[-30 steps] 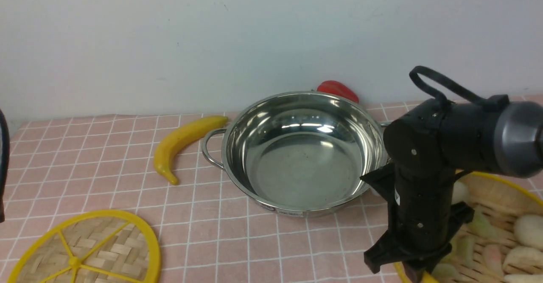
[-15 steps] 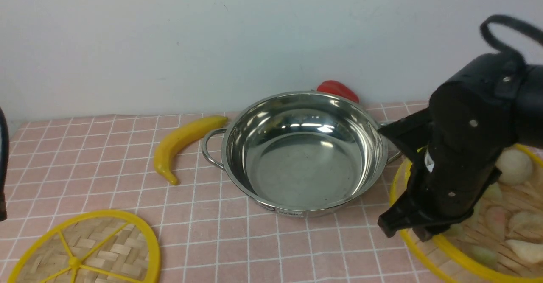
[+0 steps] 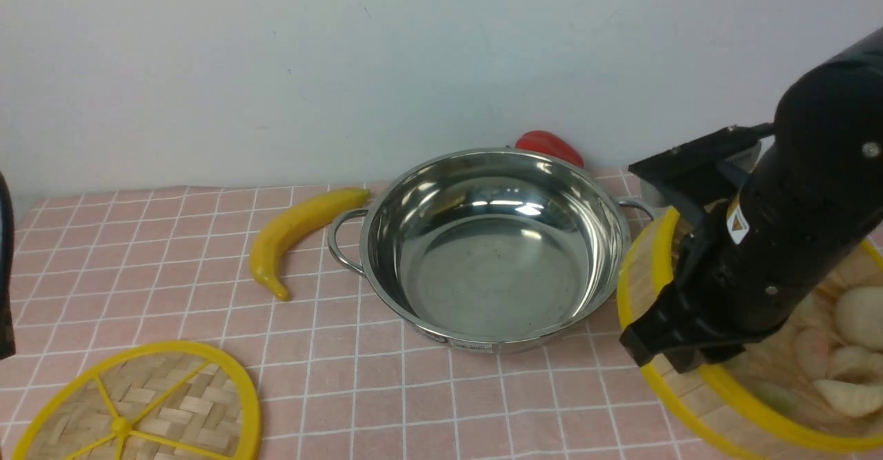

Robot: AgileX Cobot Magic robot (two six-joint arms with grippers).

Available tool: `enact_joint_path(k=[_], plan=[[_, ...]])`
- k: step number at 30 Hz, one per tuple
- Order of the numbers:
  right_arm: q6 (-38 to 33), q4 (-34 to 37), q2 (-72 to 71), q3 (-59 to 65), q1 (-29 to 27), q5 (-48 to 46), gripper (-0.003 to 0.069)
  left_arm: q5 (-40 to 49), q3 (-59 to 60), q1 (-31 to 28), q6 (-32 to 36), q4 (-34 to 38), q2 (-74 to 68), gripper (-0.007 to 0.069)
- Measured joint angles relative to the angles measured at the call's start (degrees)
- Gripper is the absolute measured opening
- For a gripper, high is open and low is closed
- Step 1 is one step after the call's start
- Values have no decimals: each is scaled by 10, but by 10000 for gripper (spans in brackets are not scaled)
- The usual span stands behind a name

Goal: Place the steamer in the pot on the pink tablecloth, and put the lid on the steamer.
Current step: 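Place the bamboo steamer basket of food into the steel pot with the right gripper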

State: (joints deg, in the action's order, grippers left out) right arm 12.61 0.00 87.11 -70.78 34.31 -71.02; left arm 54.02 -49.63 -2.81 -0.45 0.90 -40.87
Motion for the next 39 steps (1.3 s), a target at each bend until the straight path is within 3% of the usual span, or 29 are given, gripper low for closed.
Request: enact_joint_path(k=[9,18,25,33,39], plan=[[-92,-4,3,-58,0,-4,89,-3,0,0,0,0,0,243],[-294,-15,44,-146,0,-11,89,-8,0,0,0,0,0,243],[-404,-15,129,-209,1,-16,89,-13,0,0,1,1,0,243],[-470,-23,216,-319,57,-18,89,-14,0,0,1,1,0,243],[-469,-57,270,-362,95,-10,89,-14,0,0,1,1,0,243]])
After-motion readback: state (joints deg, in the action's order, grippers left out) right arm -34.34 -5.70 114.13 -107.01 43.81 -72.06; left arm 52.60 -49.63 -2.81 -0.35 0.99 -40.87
